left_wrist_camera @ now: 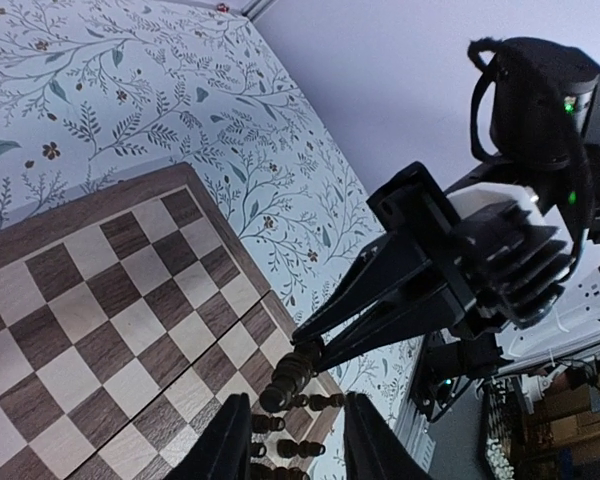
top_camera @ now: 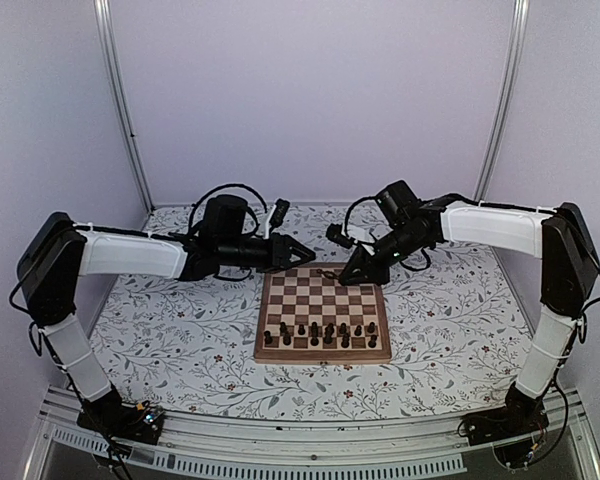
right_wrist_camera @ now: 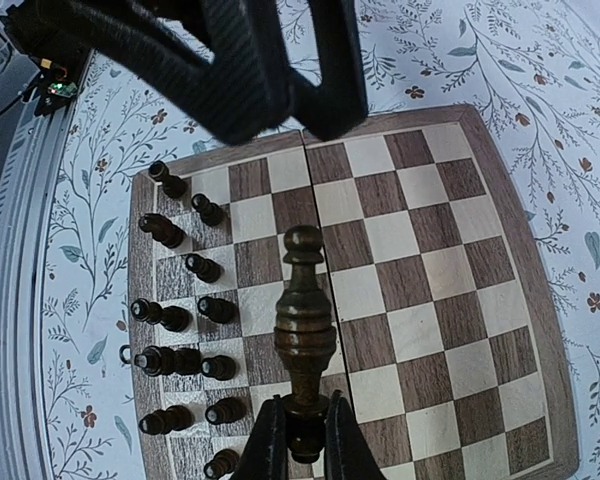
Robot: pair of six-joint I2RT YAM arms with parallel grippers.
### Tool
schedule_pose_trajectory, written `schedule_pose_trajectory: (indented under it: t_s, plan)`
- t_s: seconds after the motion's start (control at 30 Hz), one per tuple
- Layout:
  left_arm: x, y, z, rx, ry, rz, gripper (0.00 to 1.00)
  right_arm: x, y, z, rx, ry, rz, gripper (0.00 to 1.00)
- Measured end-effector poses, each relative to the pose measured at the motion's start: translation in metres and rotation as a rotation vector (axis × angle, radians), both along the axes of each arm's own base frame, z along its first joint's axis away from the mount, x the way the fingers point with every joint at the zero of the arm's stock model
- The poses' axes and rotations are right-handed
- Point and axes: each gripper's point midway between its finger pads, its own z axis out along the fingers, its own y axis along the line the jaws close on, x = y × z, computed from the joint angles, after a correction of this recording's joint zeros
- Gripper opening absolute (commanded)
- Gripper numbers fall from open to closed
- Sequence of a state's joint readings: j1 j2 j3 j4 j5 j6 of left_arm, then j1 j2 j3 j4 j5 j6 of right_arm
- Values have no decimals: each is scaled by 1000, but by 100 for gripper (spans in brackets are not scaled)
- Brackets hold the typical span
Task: Set up the chess pieces on the board
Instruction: Pick up the chess piece from the chessboard.
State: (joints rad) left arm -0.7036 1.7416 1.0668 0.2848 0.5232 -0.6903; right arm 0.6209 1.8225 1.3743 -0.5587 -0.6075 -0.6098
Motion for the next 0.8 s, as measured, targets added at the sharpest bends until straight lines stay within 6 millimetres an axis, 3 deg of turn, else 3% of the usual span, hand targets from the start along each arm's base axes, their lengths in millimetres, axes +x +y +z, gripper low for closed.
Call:
schedule_pose_trajectory:
  t_s: [0.23, 0.53, 0.8]
  plan:
    - [-12, -15, -18, 10, 58, -48, 27, -1, 1, 0, 6, 7, 0, 1]
    - [-13, -20, -29, 17, 90, -57, 26, -2, -1, -2, 1, 15, -1, 2]
    - [-9, -21, -29, 26, 92, -43, 36, -2, 0, -2, 1, 15, -2, 1]
